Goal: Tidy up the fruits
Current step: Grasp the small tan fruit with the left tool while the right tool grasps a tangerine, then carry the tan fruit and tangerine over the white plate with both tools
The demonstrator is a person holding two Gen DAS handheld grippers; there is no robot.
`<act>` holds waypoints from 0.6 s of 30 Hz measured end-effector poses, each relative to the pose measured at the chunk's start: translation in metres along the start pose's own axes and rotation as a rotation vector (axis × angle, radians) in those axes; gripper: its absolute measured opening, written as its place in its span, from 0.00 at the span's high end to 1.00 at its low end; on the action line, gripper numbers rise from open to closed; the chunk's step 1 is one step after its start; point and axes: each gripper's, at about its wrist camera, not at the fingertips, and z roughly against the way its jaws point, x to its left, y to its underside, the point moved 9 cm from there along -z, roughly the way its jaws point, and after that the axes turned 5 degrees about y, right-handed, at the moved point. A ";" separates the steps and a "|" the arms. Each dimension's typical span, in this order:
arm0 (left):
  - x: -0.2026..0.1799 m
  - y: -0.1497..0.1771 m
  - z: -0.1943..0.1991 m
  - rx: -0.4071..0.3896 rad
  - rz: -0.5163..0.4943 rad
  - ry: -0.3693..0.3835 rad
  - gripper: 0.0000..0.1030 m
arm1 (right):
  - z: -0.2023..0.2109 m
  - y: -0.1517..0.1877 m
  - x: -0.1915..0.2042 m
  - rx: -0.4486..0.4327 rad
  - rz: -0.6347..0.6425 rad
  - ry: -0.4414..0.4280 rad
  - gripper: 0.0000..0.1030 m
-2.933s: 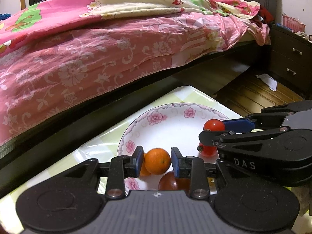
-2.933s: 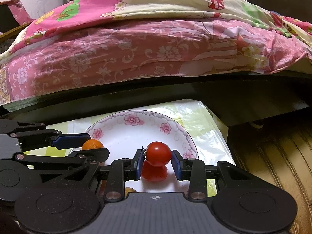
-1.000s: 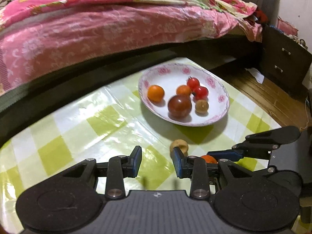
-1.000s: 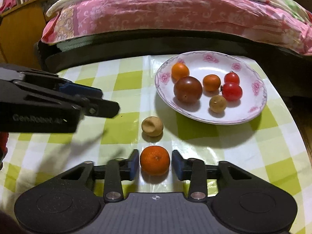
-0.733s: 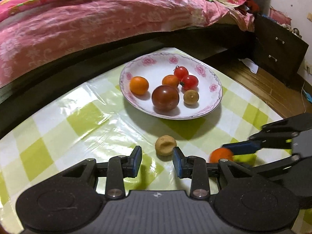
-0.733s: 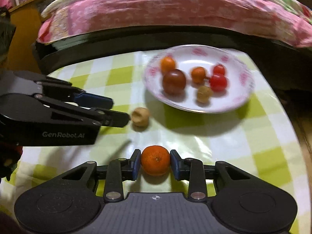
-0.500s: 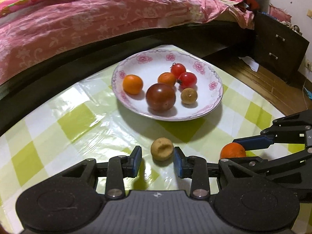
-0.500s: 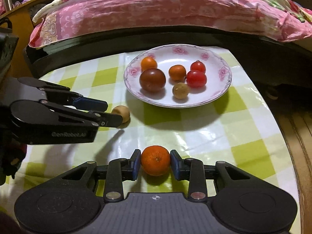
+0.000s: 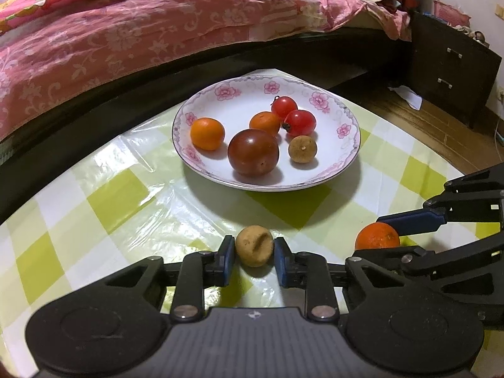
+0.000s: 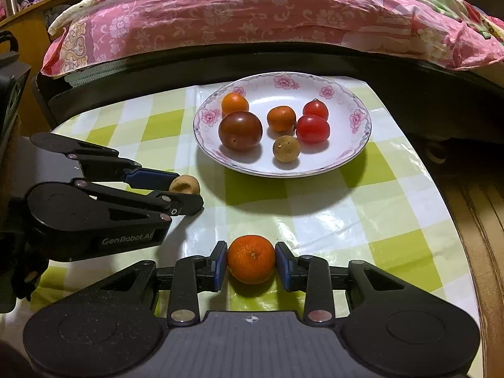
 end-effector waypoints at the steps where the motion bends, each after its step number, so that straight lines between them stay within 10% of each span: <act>1: -0.001 0.000 0.000 0.000 -0.004 0.001 0.67 | 0.000 0.000 0.000 -0.001 0.001 0.000 0.72; 18: -0.023 0.039 0.037 0.069 -0.017 0.002 0.67 | 0.012 0.012 0.015 0.005 0.079 0.025 0.73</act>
